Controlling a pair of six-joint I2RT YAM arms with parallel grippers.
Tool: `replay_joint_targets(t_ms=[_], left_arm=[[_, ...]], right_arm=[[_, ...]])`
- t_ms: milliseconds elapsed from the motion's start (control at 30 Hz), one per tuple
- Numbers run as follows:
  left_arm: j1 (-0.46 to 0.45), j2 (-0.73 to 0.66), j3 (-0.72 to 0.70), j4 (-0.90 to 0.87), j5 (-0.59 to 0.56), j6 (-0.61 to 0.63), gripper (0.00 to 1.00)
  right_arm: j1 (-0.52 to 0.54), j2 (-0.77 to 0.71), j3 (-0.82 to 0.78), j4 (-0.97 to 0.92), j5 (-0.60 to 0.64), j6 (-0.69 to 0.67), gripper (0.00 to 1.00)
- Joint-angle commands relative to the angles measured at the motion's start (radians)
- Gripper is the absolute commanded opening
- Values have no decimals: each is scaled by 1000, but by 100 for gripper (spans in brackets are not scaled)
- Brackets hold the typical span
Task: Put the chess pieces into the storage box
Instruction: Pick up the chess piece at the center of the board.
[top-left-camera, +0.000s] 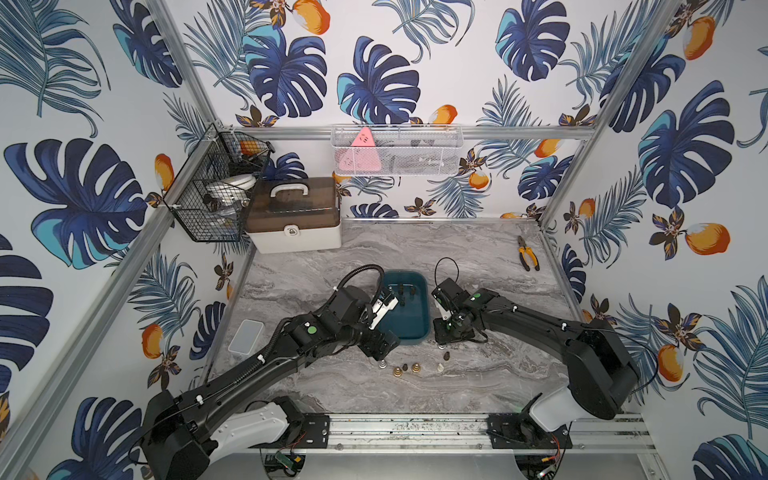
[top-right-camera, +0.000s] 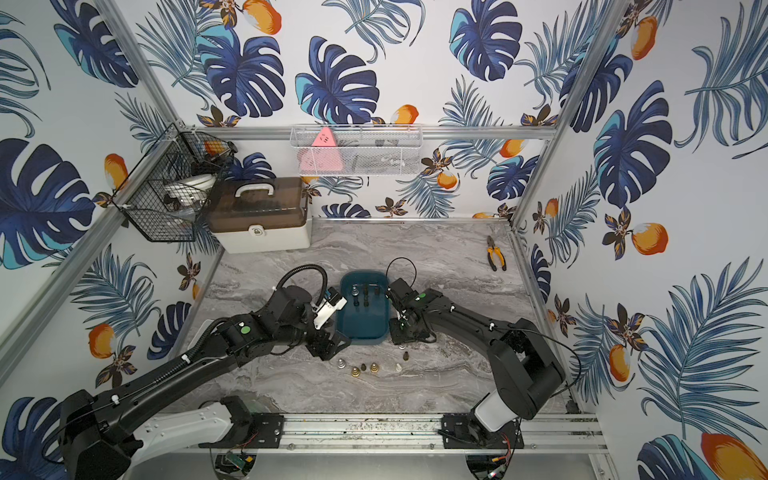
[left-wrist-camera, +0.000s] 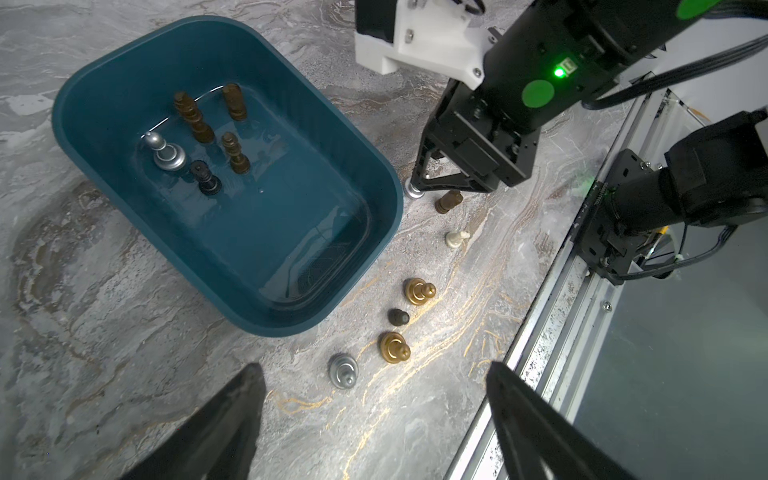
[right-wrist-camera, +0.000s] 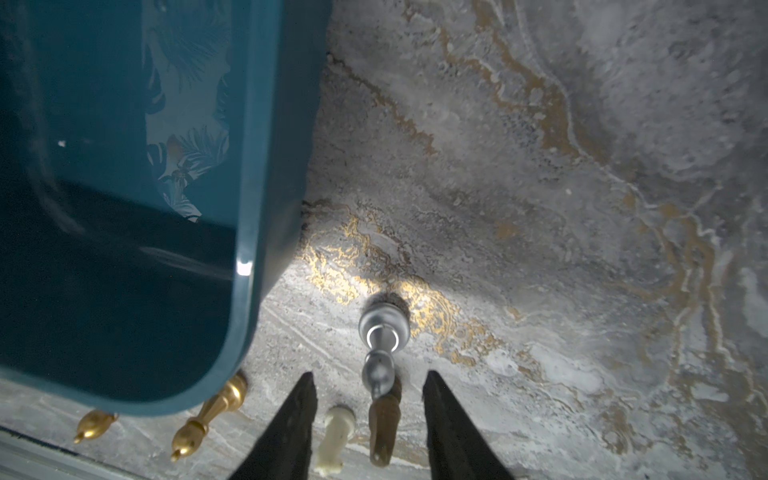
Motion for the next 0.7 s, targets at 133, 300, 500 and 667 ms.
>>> replay_joint_targets(t_ms=[133, 300, 500, 667], left_arm=[[-10, 5, 8, 8, 13, 47, 94], [-19, 11, 9, 3, 21, 57, 98], [-24, 24, 14, 1, 7, 52, 99], [-26, 35, 20, -5, 8, 52, 99]], right_arm=[[3, 40, -5, 37, 17, 4, 39], [5, 47, -14, 50, 23, 7, 37], [6, 49, -27, 59, 32, 7, 33], [6, 53, -33, 71, 37, 3, 31]])
